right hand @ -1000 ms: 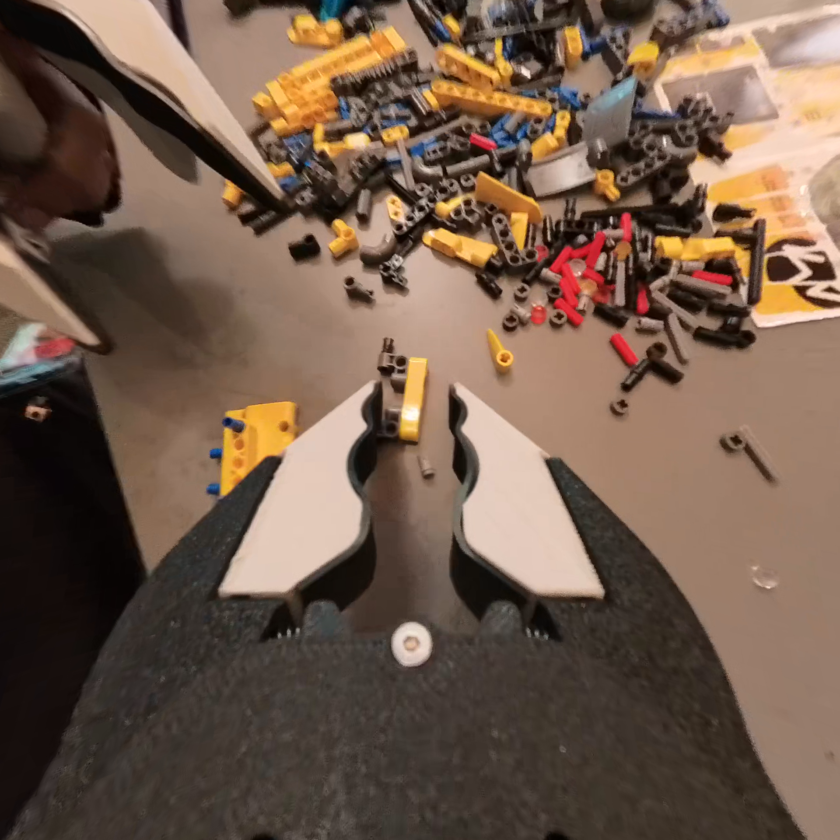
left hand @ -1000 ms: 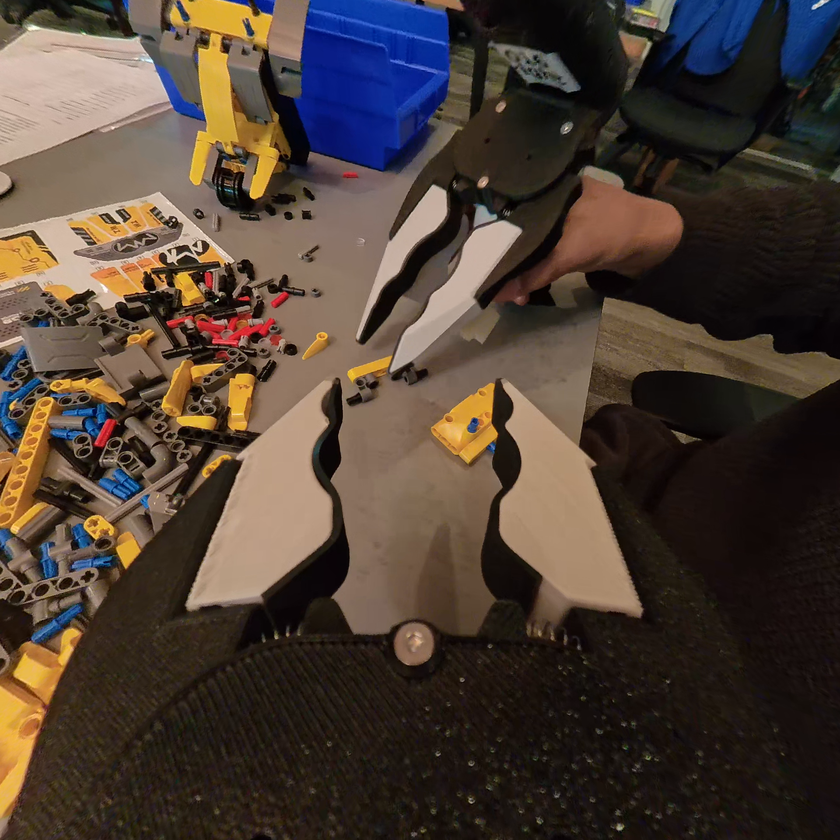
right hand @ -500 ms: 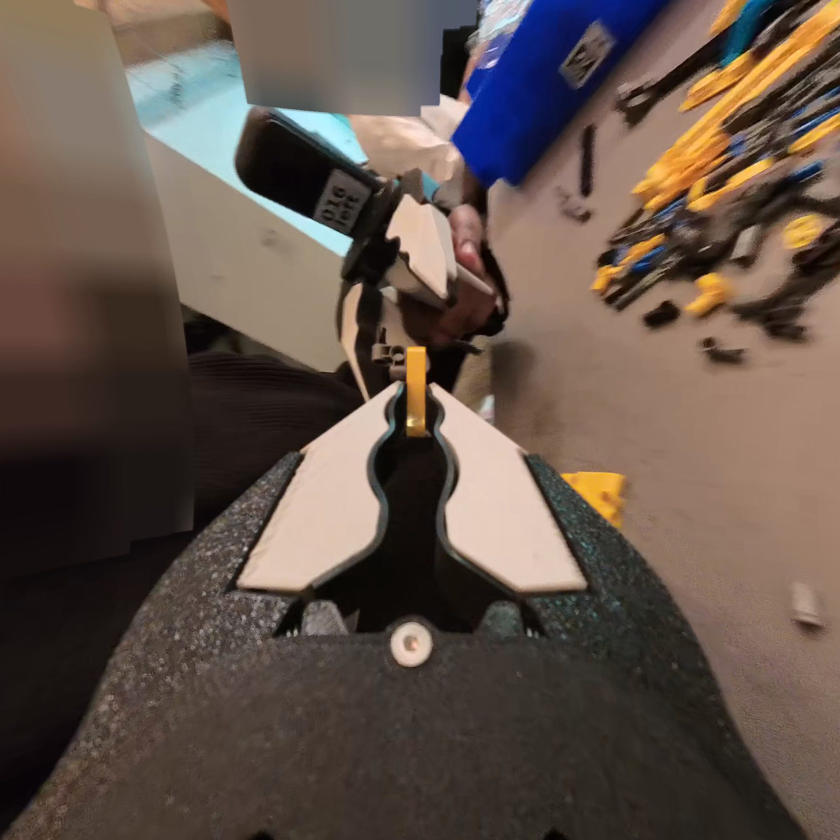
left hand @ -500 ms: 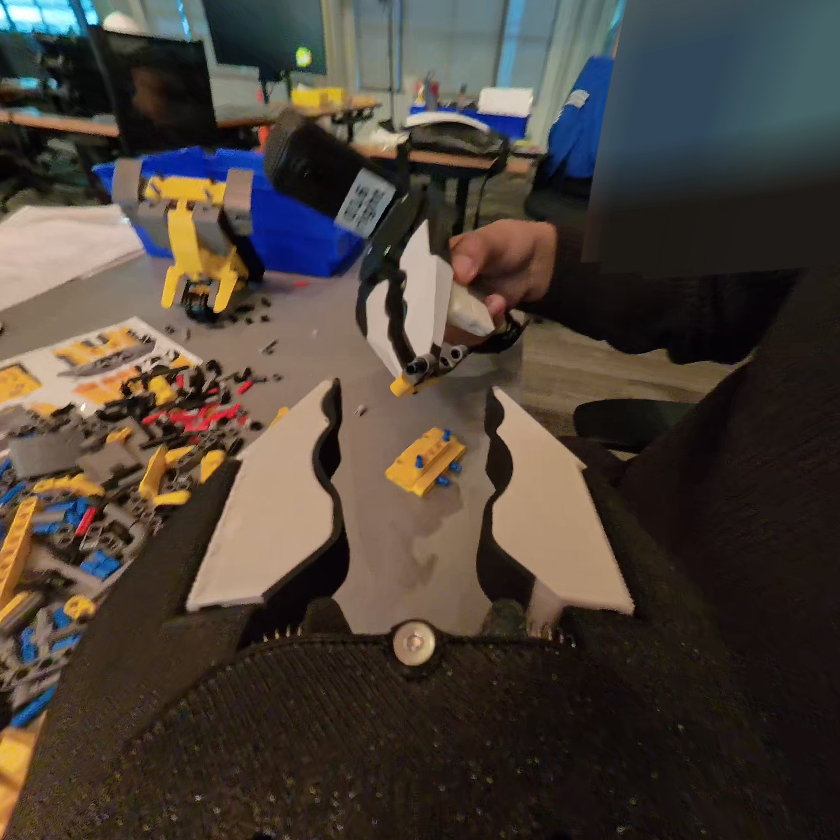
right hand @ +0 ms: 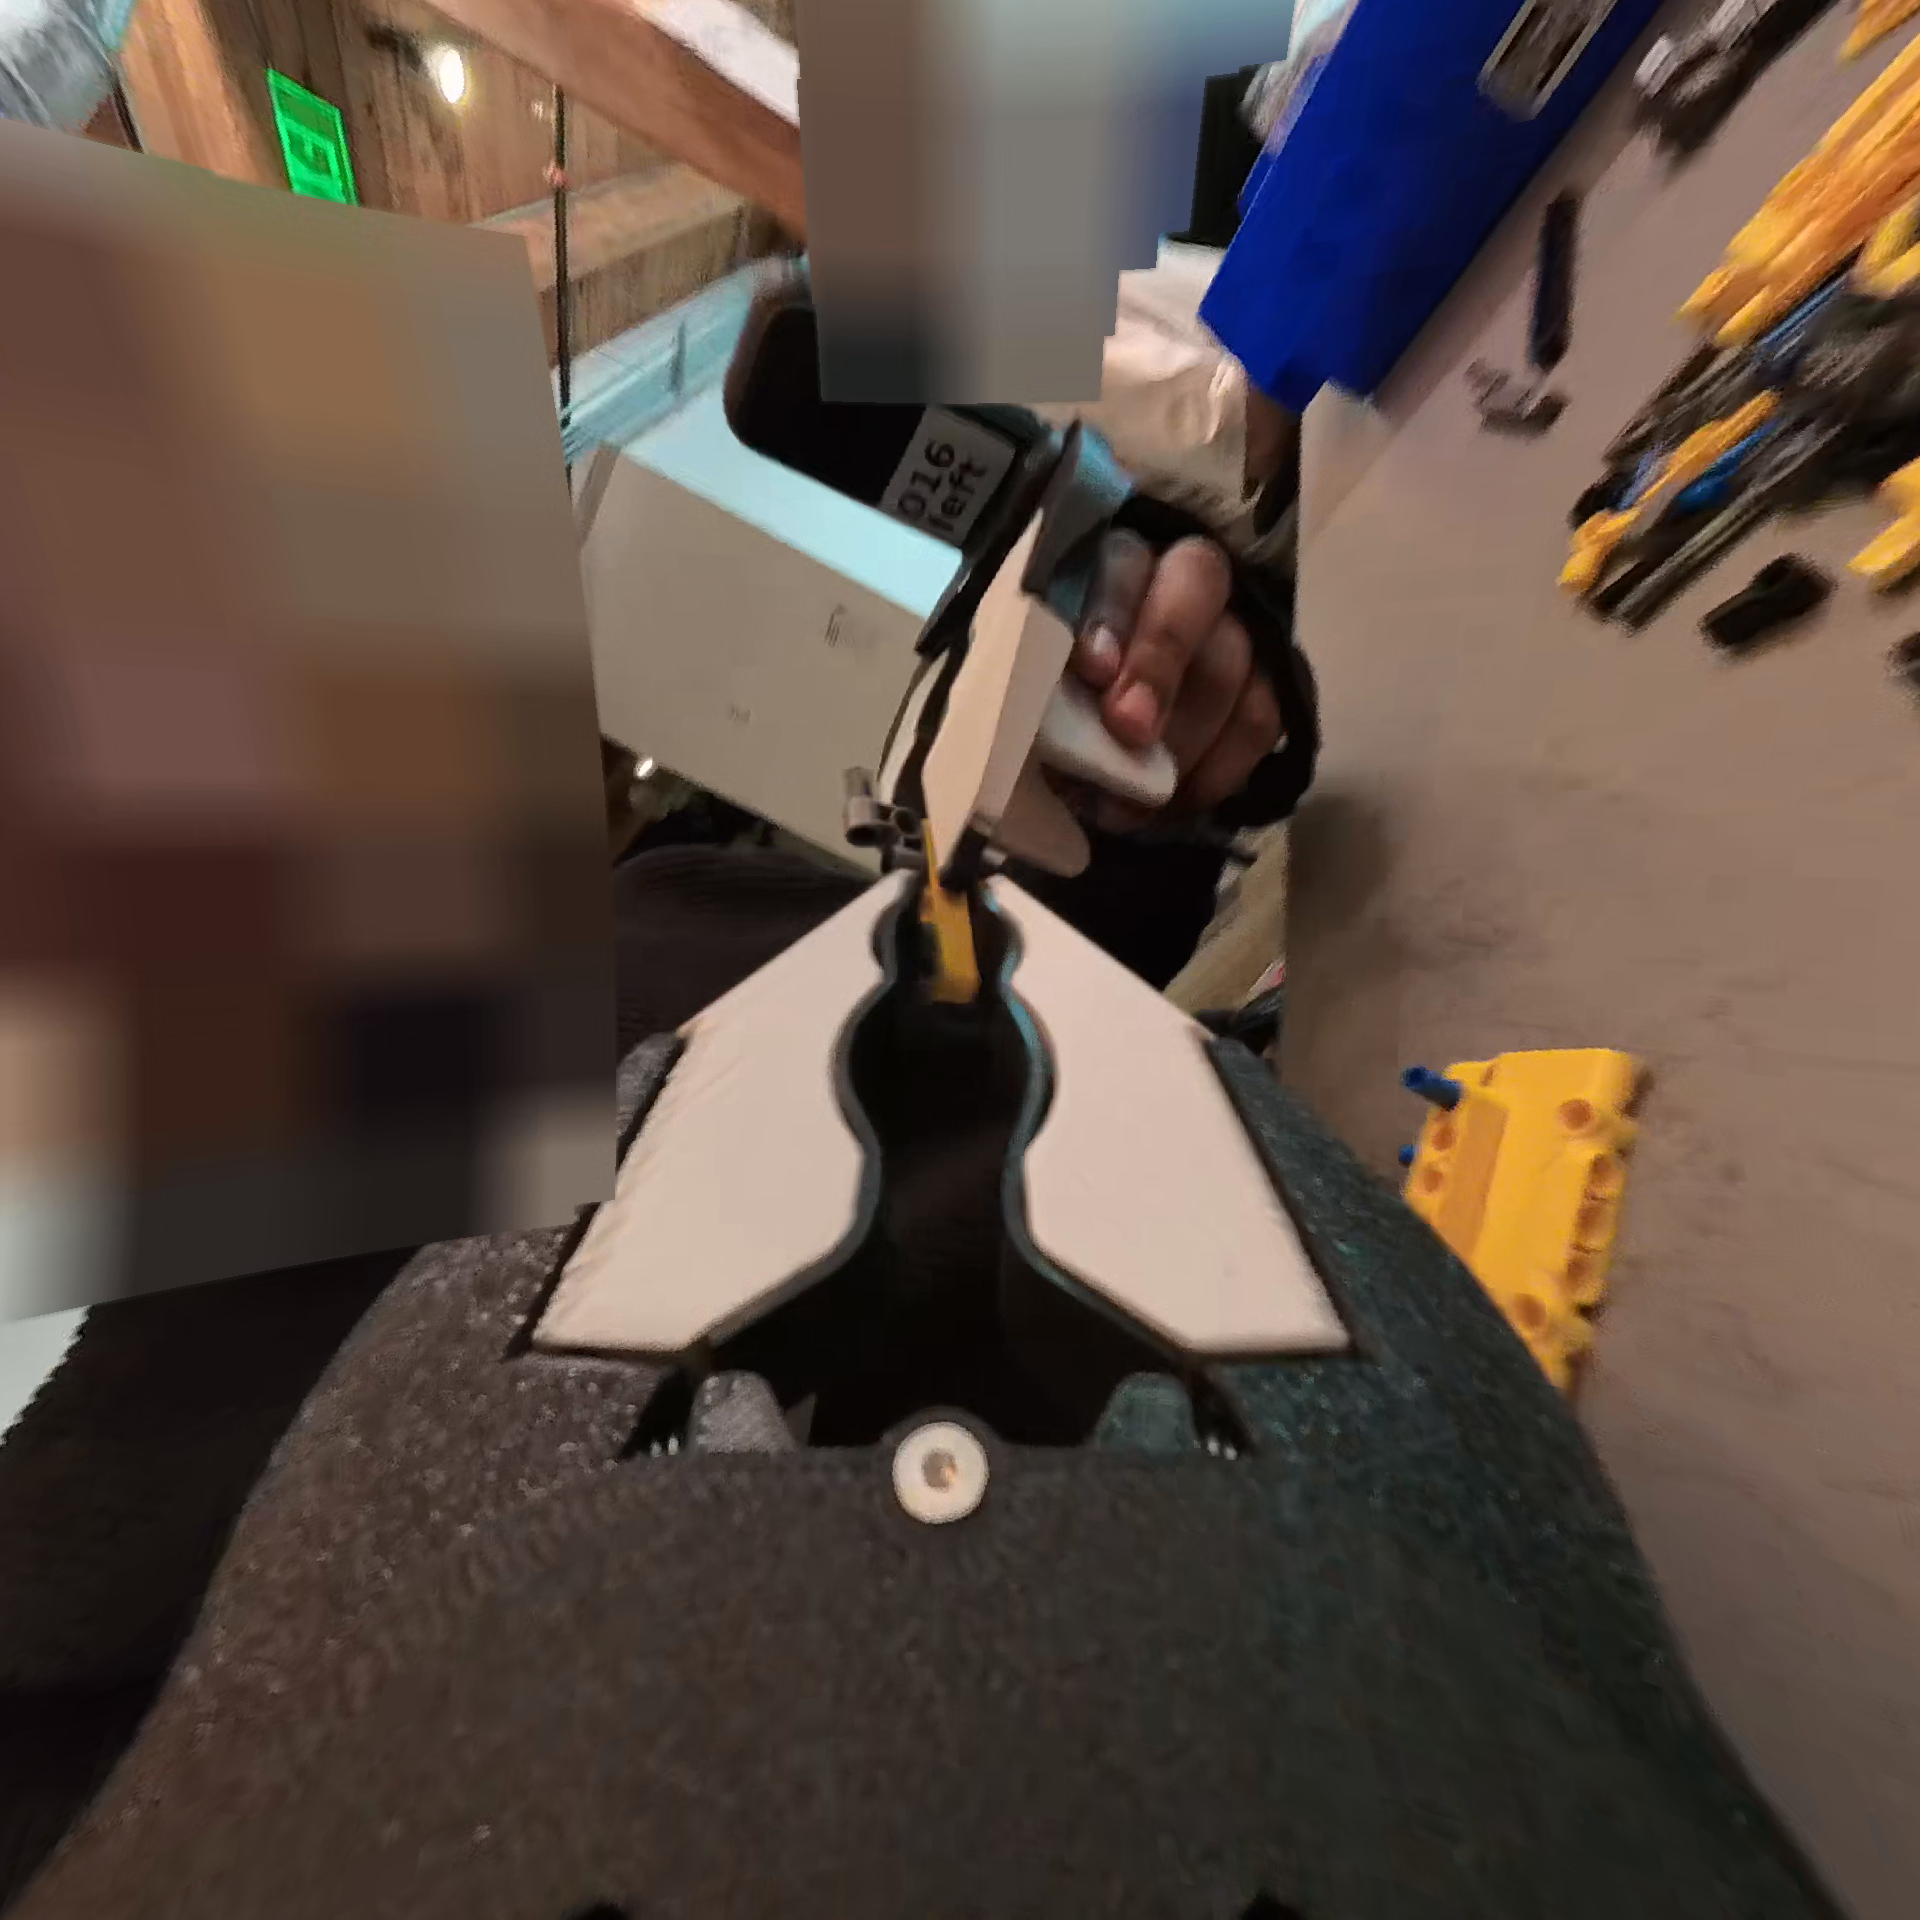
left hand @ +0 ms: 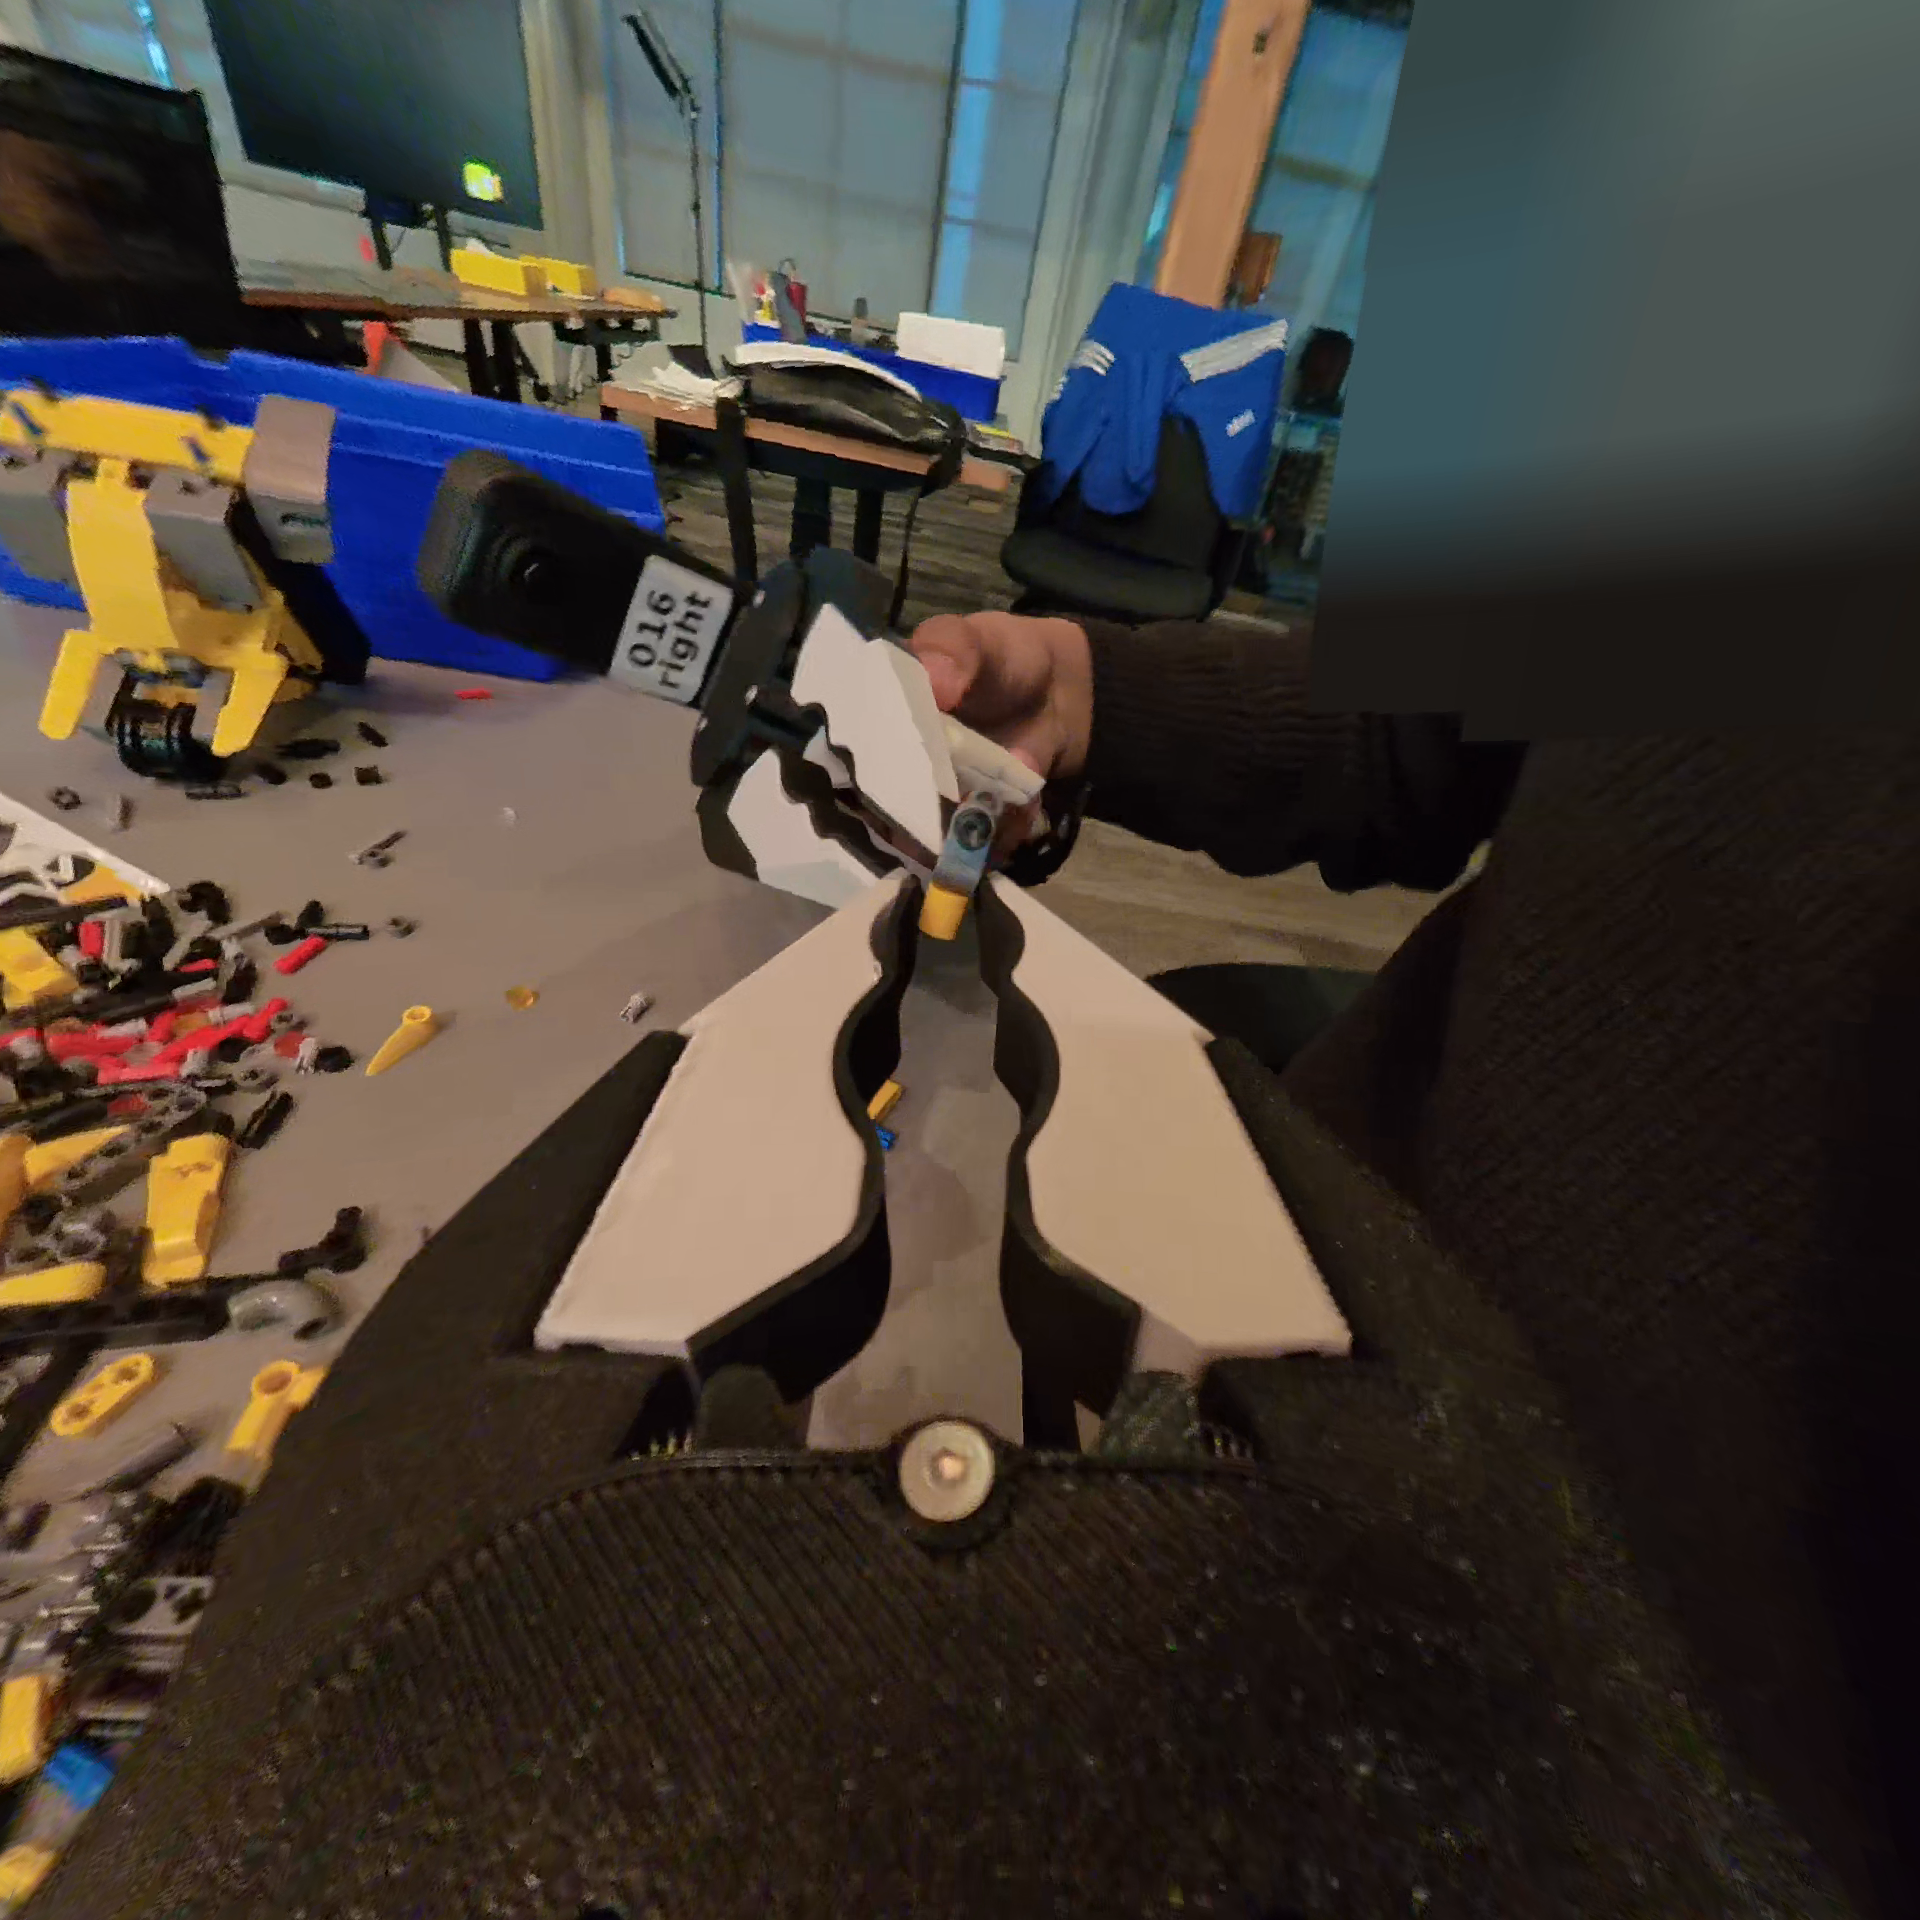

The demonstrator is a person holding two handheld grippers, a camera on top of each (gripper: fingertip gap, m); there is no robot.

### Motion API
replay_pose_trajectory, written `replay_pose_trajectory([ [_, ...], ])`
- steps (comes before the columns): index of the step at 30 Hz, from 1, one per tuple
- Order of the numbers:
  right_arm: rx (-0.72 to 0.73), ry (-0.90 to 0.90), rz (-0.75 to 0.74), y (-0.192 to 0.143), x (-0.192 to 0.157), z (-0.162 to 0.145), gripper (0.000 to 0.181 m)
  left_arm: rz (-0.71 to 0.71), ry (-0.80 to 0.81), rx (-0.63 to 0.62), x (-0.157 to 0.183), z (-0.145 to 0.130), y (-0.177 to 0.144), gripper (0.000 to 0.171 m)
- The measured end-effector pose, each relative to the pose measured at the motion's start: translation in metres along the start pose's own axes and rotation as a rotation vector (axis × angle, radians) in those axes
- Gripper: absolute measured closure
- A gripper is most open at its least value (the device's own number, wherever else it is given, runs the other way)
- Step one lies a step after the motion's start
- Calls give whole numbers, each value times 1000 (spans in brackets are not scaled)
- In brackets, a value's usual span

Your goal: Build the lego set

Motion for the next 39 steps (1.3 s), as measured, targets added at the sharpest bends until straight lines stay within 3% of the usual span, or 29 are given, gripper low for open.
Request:
replay_pose_trajectory([
  [2, 92, -35, -69, -14, 4, 10, 149, 5, -71, 63, -6, 1, -2, 167],
  [4, 211, -126, -178, -32, 4, 20, 149, 20, -159, 113, -15, 0, -5, 167],
  [6, 343, -324, -414, -49, 1, 29, 142, 69, -261, 153, -26, -4, -10, 167],
  [8, 421, -678, -733, -58, -11, 29, 141, 141, -377, 214, -39, -8, -15, 167],
  [11, 274, -1136, -1092, -37, -26, 10, 155, 164, -515, 281, -48, -14, -16, 167],
  [13, 103, -1285, -1249, -17, -19, -2, 152, 162, -542, 264, -49, -18, -10, 167],
  [17, -8, -1567, -1460, 5, -9, -8, 154, 119, -583, 272, -43, -19, -1, 167],
  [19, -25, -1661, -1505, 10, -8, -9, 165, 98, -598, 275, -41, -19, 0, 167],
  [27, -52, -1613, -1451, 11, -8, -12, 175, 56, -584, 224, -36, -20, 2, 167],
  [31, -27, -1513, -1416, 4, -10, -13, 175, 71, -539, 140, -35, -22, 4, 141],
  [35, -22, -1376, -1430, -14, -7, -12, 175, 135, -460, -6, -34, -29, 4, 113],
  [39, -52, -1089, -1351, -28, 1, -25, 175, 281, -345, -268, -36, -47, 1, 104],
])
Point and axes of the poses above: each gripper's, where its closed fingertips meet, y out along the fingers, z out of its top, x = y × z across the jaws, the point moved 5 cm from there along -y, back along the fingers, and after that the axes turned 13 degrees about -z, right-handed, at the moved point
